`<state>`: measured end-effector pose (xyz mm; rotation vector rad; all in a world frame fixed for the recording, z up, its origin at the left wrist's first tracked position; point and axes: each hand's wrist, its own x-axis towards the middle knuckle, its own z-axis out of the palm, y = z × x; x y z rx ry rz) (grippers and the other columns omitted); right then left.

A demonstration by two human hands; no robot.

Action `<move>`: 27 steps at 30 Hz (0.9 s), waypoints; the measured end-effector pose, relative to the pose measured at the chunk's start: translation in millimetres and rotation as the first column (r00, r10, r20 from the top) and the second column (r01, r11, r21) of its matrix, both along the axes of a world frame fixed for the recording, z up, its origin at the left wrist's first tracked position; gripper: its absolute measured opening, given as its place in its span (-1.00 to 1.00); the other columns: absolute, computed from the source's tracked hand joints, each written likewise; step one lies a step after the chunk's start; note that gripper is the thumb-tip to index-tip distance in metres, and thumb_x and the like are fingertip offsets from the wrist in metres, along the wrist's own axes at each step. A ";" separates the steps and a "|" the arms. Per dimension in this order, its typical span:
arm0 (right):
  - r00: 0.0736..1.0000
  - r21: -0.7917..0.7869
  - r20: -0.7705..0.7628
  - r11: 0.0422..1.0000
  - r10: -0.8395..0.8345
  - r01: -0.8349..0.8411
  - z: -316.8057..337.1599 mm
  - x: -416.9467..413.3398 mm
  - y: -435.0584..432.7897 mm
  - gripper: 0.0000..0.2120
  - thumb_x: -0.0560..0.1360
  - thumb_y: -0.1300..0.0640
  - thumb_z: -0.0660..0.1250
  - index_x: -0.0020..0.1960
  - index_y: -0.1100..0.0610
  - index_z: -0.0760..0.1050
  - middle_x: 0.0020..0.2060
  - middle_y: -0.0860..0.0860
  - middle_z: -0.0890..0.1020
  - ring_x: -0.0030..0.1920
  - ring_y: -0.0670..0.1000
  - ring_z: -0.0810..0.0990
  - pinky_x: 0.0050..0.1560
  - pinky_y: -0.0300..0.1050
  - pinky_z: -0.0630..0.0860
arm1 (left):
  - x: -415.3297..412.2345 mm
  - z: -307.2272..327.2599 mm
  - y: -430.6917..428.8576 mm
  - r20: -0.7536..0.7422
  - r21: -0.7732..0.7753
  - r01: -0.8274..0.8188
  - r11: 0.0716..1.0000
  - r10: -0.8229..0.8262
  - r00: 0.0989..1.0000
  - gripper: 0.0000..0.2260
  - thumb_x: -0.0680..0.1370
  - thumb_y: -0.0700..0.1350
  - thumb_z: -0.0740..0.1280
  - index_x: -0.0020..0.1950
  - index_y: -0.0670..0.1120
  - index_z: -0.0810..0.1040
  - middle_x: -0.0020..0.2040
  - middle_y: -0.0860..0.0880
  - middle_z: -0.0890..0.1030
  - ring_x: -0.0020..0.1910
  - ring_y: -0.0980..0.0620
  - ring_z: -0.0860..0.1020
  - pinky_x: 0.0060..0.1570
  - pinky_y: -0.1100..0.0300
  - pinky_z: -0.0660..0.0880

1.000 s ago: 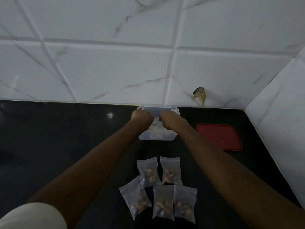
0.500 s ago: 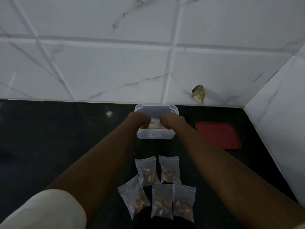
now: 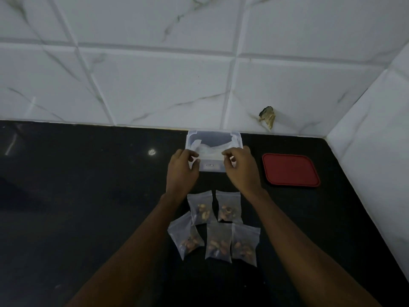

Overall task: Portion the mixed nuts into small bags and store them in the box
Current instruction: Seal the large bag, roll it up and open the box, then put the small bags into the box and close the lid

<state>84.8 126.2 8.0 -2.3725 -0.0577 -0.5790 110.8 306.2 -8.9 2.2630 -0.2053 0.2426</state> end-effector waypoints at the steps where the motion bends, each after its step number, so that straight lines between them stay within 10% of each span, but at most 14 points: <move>1: 1.000 0.032 0.009 0.999 0.002 -0.002 -1.7 -11.0 2.7 -0.87 0.48 0.31 0.38 0.00 0.19 0.62 -0.16 -0.32 0.41 -0.11 0.00 0.58 -0.09 -0.07 0.59 | -9.4 -4.1 3.2 -0.024 -0.004 -0.007 1.000 0.007 1.000 -0.83 0.54 -0.13 0.38 0.12 -0.06 0.54 0.02 0.04 0.49 0.01 0.07 0.51 0.04 0.18 0.51; 8: 0.942 -0.004 -0.335 0.999 0.031 -0.034 -38.2 -52.0 4.8 -0.85 0.52 0.24 0.35 0.05 0.08 0.60 -0.06 -0.03 0.62 -0.02 -0.08 0.56 -0.01 -0.14 0.55 | -41.6 -29.8 17.8 -0.451 0.412 0.268 0.871 -0.060 0.891 -0.55 0.54 0.12 0.33 0.36 -0.03 0.42 0.31 -0.08 0.40 0.29 -0.08 0.39 0.27 -0.02 0.40; 13: 0.885 -0.053 -0.464 0.996 0.043 -0.076 -47.2 -62.1 8.6 -0.85 0.51 0.20 0.35 0.06 0.07 0.62 0.01 0.00 0.63 0.07 -0.02 0.53 0.03 -0.10 0.49 | -45.3 -33.8 21.1 -0.424 0.463 0.241 0.853 -0.025 0.905 -0.73 0.55 0.01 0.32 0.24 -0.01 0.51 0.26 -0.08 0.41 0.28 -0.09 0.37 0.28 -0.03 0.35; 19: 0.799 0.112 -0.585 0.990 0.138 -0.089 -46.1 -61.8 17.9 -0.71 0.56 0.08 0.36 0.27 0.09 0.53 0.15 0.04 0.62 0.21 0.03 0.50 0.22 -0.01 0.47 | -39.7 -25.0 23.0 -0.525 -0.070 0.168 0.983 -0.179 0.832 -0.90 0.55 -0.24 0.33 -0.07 -0.03 0.52 0.00 -0.03 0.62 0.05 -0.05 0.59 0.15 0.01 0.52; 27: 0.854 0.562 -0.485 0.815 0.186 0.141 -27.9 -48.4 21.8 -0.97 0.53 0.18 0.41 -0.04 0.12 0.60 -0.05 0.08 0.69 0.03 0.07 0.66 0.09 -0.01 0.58 | -45.8 1.0 17.3 -0.425 -0.647 -0.078 0.759 -0.273 0.863 -0.69 0.54 -0.21 0.40 0.25 -0.16 0.45 0.08 -0.13 0.62 0.05 -0.05 0.63 0.04 0.03 0.61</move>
